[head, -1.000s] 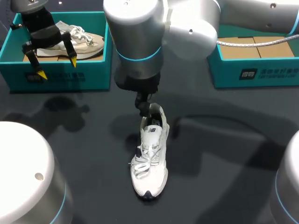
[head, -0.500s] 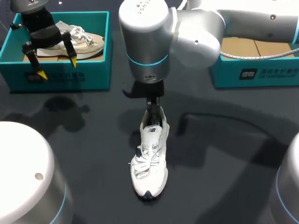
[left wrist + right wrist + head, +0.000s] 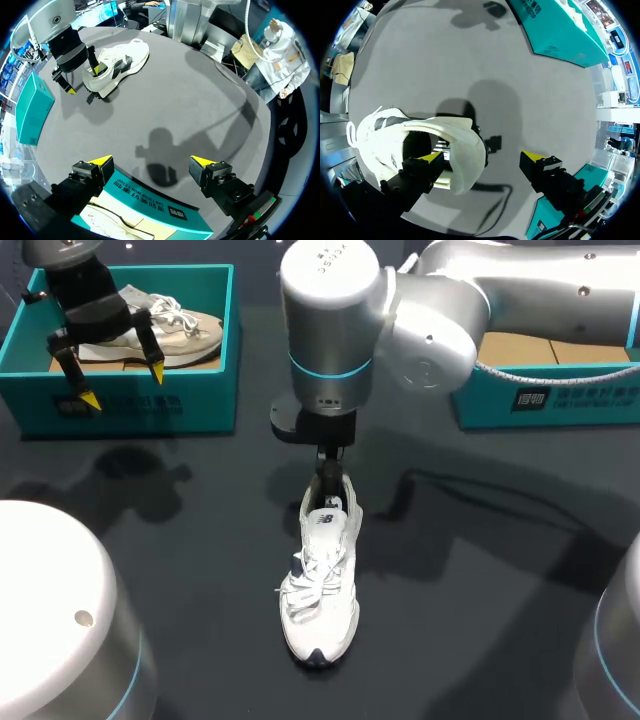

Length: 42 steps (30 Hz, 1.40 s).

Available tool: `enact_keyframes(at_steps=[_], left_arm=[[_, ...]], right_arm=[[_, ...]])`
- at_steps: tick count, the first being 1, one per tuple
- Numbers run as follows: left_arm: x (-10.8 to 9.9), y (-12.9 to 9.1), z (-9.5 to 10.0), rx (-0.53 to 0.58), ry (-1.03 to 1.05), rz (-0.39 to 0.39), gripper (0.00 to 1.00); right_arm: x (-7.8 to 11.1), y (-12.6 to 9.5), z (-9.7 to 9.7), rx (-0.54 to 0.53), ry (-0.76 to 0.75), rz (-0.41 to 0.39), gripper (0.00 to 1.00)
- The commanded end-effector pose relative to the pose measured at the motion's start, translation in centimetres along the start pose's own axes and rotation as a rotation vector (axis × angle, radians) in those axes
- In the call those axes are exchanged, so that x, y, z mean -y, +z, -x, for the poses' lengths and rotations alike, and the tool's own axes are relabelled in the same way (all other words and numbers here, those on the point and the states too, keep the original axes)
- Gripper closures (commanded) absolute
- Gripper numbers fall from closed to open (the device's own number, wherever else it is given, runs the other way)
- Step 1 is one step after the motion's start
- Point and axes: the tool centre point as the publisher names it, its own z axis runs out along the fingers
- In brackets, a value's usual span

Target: Take the shoe out of the shoebox, open the shoe tongue, remove and reinsert the insole, then place the shoe into the shoebox

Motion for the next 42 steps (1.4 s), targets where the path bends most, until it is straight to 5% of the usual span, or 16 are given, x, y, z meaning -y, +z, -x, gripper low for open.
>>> enact_keyframes(at_steps=[1, 8, 10, 11, 12, 23, 32, 42], left_arm=[[0.0, -0.1, 0.0, -0.002, 0.001, 0.001, 0.0], [0.0, -0.1, 0.0, -0.002, 0.001, 0.001, 0.0], [0.0, -0.1, 0.0, -0.002, 0.001, 0.001, 0.0], [0.0, -0.1, 0.0, -0.002, 0.001, 0.001, 0.0], [0.0, -0.1, 0.0, -0.002, 0.001, 0.001, 0.0], [0.0, -0.1, 0.0, -0.002, 0.001, 0.001, 0.0], [0.0, -0.1, 0.0, -0.002, 0.001, 0.001, 0.0], [0.0, -0.1, 0.0, -0.002, 0.001, 0.001, 0.0]], right_arm=[[-0.8, 2.0, 0.8, -0.014, 0.015, -0.003, 0.07], [-0.2, 3.2, 1.2, -0.026, 0.039, 0.001, 0.53], [0.0, 3.2, 1.1, -0.022, 0.048, 0.001, 0.77], [0.1, 3.1, 1.1, -0.019, 0.053, -0.005, 0.97], [0.2, 3.0, 1.0, -0.017, 0.054, -0.006, 1.0], [1.3, 0.3, 0.4, 0.039, 0.062, -0.015, 1.0], [2.9, -6.6, 2.7, 0.082, 0.026, 0.03, 1.0], [2.9, -6.6, 2.7, 0.082, 0.026, 0.03, 1.0]])
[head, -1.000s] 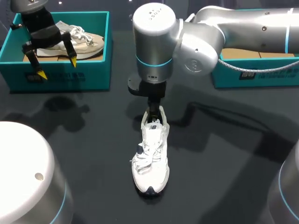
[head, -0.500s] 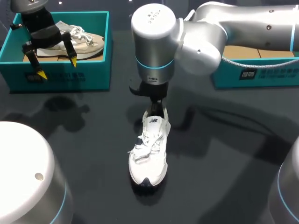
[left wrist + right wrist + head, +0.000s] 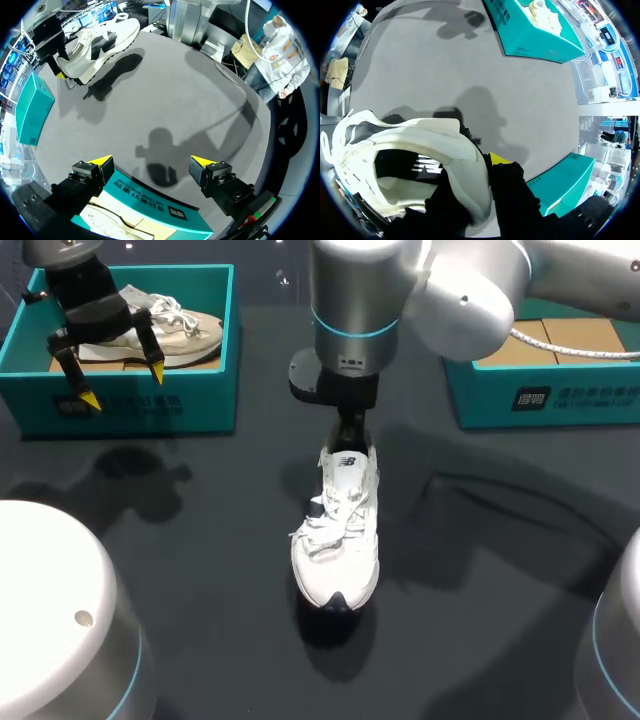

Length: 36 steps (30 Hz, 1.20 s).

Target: Take the shoe out of the shoebox, open the shoe tongue, remove and reinsert the insole, then place the shoe into the shoebox

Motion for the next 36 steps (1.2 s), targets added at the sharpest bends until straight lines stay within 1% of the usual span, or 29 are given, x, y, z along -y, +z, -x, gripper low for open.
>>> enact_keyframes(at_steps=[1, 6, 7, 12, 14, 16, 17, 19, 20, 21, 22, 24, 25, 26, 36], left_arm=[[0.0, 0.0, 0.0, -0.002, 0.001, 0.001, 0.0], [0.0, 0.0, 0.0, -0.002, 0.001, 0.001, 0.0], [0.0, 0.0, 0.0, -0.002, 0.001, 0.001, 0.0], [0.0, 0.0, 0.0, -0.002, 0.001, 0.001, 0.0], [0.0, 0.0, 0.0, -0.002, 0.001, 0.001, 0.0], [0.0, 0.0, 0.0, -0.002, 0.001, 0.001, 0.0], [0.0, 0.0, 0.0, -0.002, 0.001, 0.001, 0.0], [0.0, 0.0, 0.0, -0.002, 0.001, 0.001, 0.0], [0.0, 0.0, 0.0, -0.002, 0.001, 0.001, 0.0], [0.0, 0.0, 0.0, -0.002, 0.001, 0.001, 0.0], [0.0, 0.0, 0.0, -0.002, 0.001, 0.001, 0.0], [0.0, 0.0, 0.0, -0.002, 0.001, 0.001, 0.0], [0.0, 0.0, 0.0, -0.002, 0.001, 0.001, 0.0], [0.0, 0.0, 0.0, -0.002, 0.001, 0.001, 0.0], [0.0, 0.0, 0.0, -0.002, 0.001, 0.001, 0.0]], right_arm=[[0.4, -0.2, -0.1, 0.003, -0.001, 0.009, 1.0], [0.4, -0.2, -0.1, 0.003, -0.001, 0.009, 1.0], [0.7, -0.8, 0.5, 0.016, -0.002, 0.0, 1.0], [3.2, -5.5, 5.7, 0.1, 0.004, -0.013, 1.0], [4.0, -7.3, 7.7, 0.108, -0.001, -0.044, 1.0], [4.8, -9.0, 9.6, 0.11, -0.014, -0.055, 1.0], [5.1, -9.7, 10.5, 0.12, -0.027, -0.084, 1.0], [5.8, -11.4, 12.2, 0.14, -0.041, -0.092, 1.0], [6.3, -12.2, 13.4, 0.157, -0.056, -0.101, 1.0], [6.6, -12.7, 14.0, 0.166, -0.059, -0.095, 1.0], [7.0, -13.6, 15.1, 0.179, -0.072, -0.089, 1.0], [7.7, -14.6, 17.0, 0.223, -0.069, -0.123, 1.0], [8.2, -14.9, 18.2, 0.235, -0.072, -0.126, 1.0], [8.7, -14.8, 19.5, 0.248, -0.057, -0.107, 1.0], [8.7, -14.8, 19.5, 0.248, -0.057, -0.107, 1.0]])
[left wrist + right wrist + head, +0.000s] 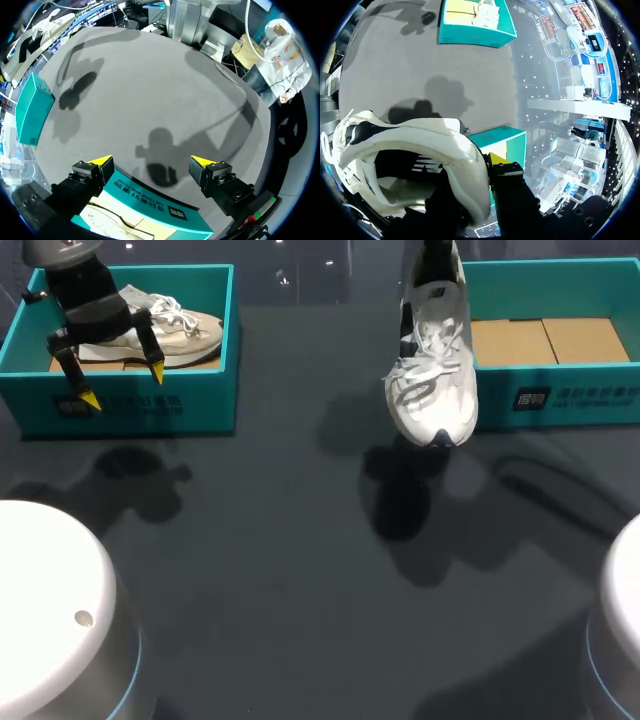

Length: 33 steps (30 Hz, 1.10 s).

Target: Take the shoe out of the shoebox, open the shoe tongue, remove and reinsert the insole, then place the shoe into the shoebox

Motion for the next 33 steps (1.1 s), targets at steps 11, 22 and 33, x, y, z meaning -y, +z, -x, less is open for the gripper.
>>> enact_keyframes(at_steps=[11, 22, 33], left_arm=[[0.0, 0.0, 0.0, -0.002, 0.001, 0.001, 0.0], [0.0, 0.0, 0.0, -0.002, 0.001, 0.001, 0.0], [0.0, 0.0, 0.0, -0.002, 0.001, 0.001, 0.0]], right_arm=[[2.2, 2.7, 5.7, 0.026, 0.074, -0.047, 1.0], [12.3, 7.3, 14.7, 0.049, 0.065, -0.02, 1.0], [16.9, 8.0, 17.2, 0.015, 0.016, -0.021, 1.0]])
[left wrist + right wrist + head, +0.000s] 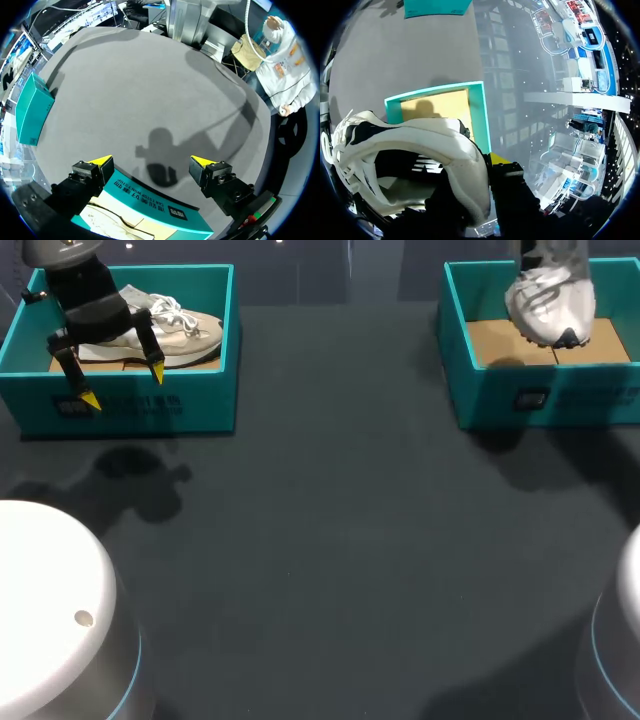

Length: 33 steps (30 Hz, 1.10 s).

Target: Take the shoe out of the shoebox, open the shoe tongue, remove and reinsert the insole, then place the shoe into the shoebox

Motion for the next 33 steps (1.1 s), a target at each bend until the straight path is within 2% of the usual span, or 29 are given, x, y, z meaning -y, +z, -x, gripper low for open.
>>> enact_keyframes(at_steps=[1, 6, 8, 9, 14, 17, 21, 24, 28, 33], left_arm=[[0.0, 0.0, 0.0, -0.002, 0.001, 0.001, 0.0], [0.0, 0.0, 0.0, -0.002, 0.001, 0.001, 0.0], [0.0, 0.0, 0.0, -0.002, 0.001, 0.001, 0.0], [0.0, 0.0, 0.0, -0.002, 0.001, 0.001, 0.0], [0.0, 0.0, 0.0, -0.002, 0.001, 0.001, 0.0], [0.0, 0.0, 0.0, -0.002, 0.001, 0.001, 0.0], [0.0, 0.0, 0.0, -0.002, 0.001, 0.001, 0.0], [0.0, 0.0, 0.0, -0.002, 0.001, 0.001, 0.0], [0.0, 0.0, 0.0, -0.002, 0.001, 0.001, 0.0], [0.0, 0.0, 0.0, -0.002, 0.001, 0.001, 0.0]], right_arm=[[0.2, -0.3, -0.1, 0.001, -0.001, 0.006, 1.0], [0.2, -0.3, -0.1, 0.001, -0.001, 0.006, 1.0], [2.5, 1.5, 0.9, -0.041, 0.057, -0.013, 1.0], [3.6, 2.2, 1.3, -0.04, 0.065, -0.05, 1.0], [10.2, 4.8, 3.2, -0.058, 0.146, -0.076, 1.0], [13.0, 5.8, 3.9, -0.054, 0.169, -0.09, 1.0], [15.7, 6.9, 4.3, -0.053, 0.168, -0.099, 1.0], [16.7, 7.4, 4.3, -0.066, 0.173, -0.107, 1.0], [17.1, 7.0, 3.6, -0.064, 0.198, -0.079, 1.0], [18.2, 6.5, 2.4, -0.064, 0.377, -0.125, 1.0]])
